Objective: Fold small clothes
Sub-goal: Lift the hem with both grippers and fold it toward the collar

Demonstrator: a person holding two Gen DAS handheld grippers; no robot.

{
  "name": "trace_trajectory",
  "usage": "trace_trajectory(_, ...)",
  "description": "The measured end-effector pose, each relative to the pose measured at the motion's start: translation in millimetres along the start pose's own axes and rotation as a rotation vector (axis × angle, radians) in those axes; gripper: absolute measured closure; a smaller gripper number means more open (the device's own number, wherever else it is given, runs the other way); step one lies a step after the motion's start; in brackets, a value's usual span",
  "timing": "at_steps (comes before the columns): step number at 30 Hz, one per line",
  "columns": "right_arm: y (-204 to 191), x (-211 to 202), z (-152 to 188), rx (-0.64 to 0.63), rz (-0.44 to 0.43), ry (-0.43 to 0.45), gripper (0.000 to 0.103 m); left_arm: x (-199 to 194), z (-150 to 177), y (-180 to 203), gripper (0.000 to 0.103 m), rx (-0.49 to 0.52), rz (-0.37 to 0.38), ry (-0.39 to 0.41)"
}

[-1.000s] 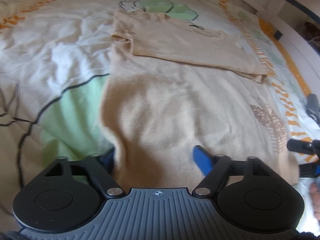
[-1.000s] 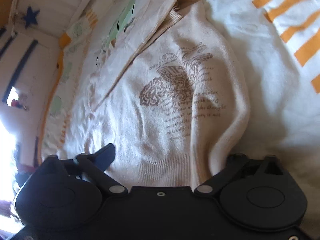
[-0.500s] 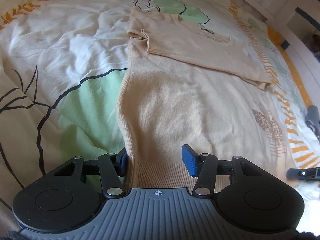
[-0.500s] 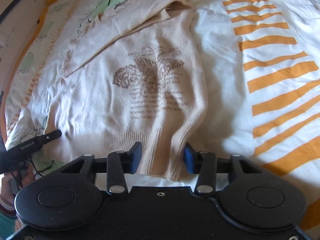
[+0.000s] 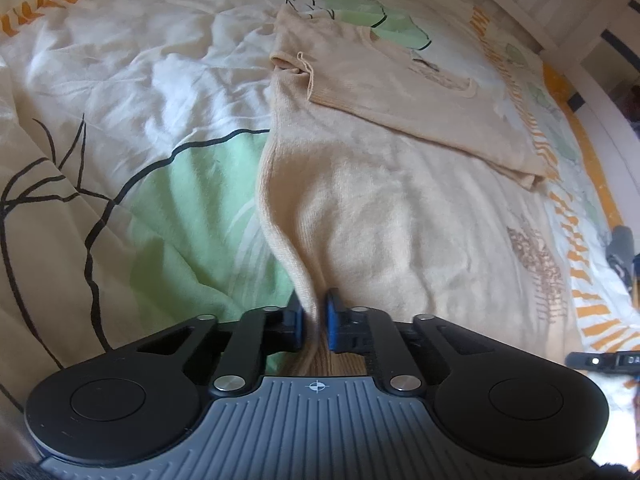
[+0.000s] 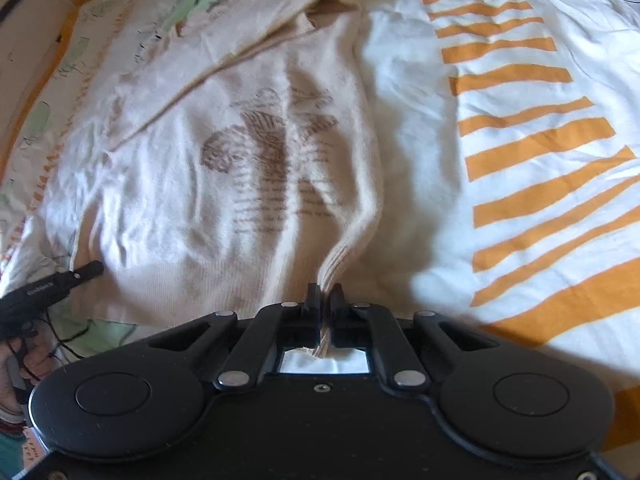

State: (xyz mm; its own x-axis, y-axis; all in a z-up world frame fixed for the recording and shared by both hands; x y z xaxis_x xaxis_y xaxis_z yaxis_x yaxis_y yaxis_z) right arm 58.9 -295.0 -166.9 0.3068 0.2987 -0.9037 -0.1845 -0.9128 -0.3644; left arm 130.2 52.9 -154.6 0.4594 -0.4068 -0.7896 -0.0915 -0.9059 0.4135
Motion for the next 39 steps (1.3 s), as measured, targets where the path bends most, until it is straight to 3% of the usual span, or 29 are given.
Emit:
trace_trajectory(8,1.5,-25.5,-29.6,0.109,-0.163,0.122,0.092,-27.6,-24.0,8.8,0.094,-0.047,0.085,0.074)
trace_trajectory(12,1.4,-36.8,-57.8,0.171,-0.242,0.188,0.092,-45.3,-55.6,13.0,0.099,-0.078,0.117,0.144)
trace_trajectory(20,-17.3,-52.8,-141.1,0.168,-0.309,0.341,0.092,-49.6,-139.0,18.7,0.099,-0.101,0.157,0.262)
trace_trajectory(29,-22.3,-19.9,-248.8,0.208,-0.298,0.428,0.092,-4.2,-233.4,29.4,0.099,-0.091,0.153,0.316)
trace_trajectory(39,-11.3,50.9,-320.3,0.241,-0.221,0.439,0.092,79.2,-279.6,16.8,0.099,-0.114,0.076,0.256)
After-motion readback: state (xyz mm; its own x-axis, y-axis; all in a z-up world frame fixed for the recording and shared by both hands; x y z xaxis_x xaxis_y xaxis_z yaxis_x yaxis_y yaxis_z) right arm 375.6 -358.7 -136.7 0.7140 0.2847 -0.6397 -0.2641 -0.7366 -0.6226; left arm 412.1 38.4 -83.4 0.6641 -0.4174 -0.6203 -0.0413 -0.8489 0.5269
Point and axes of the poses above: each gripper's, at about its wrist camera, not at the fingertips, and x roughly the way its jaws point, y to its right, z to its underside, the point moved 8 cm from there along x, roughly the way its jaws point, and after that the axes turned 6 degrees about z, right-handed, at the moved point
